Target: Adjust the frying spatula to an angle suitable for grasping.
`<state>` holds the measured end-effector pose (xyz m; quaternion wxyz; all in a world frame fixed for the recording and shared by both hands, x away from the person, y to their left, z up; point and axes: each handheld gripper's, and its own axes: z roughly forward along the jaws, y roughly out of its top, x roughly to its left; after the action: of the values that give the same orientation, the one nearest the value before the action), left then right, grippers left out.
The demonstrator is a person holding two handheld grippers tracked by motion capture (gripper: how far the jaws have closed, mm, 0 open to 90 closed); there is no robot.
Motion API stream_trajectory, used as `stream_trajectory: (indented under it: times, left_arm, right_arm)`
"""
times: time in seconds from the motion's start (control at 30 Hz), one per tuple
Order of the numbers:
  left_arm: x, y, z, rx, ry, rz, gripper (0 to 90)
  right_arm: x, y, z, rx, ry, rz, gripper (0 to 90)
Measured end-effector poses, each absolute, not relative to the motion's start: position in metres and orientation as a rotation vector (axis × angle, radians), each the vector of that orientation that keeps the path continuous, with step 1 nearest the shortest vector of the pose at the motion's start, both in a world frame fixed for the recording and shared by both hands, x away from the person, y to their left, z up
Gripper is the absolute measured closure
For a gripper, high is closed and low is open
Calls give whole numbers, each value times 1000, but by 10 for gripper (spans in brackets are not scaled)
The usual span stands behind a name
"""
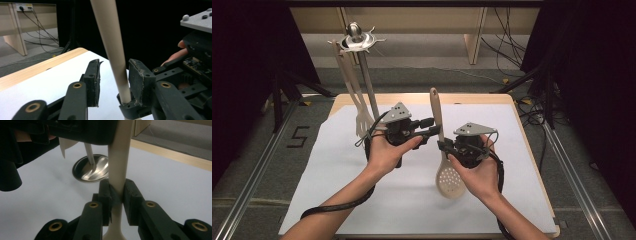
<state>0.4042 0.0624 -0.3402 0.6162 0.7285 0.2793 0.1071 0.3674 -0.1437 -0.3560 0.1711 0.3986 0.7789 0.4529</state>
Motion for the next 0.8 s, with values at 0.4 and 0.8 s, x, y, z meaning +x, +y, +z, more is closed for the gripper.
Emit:
stream_trajectory:
  times: [0.4, 0.8]
  left_arm:
    - [404, 61, -343, 1646, 621, 175, 751]
    - [402, 81, -341, 1672, 540, 216, 764]
  right_arm:
    - [367, -142, -357, 1103, 2209, 1288, 786]
    - [361, -151, -353, 973, 2200, 1327, 629]
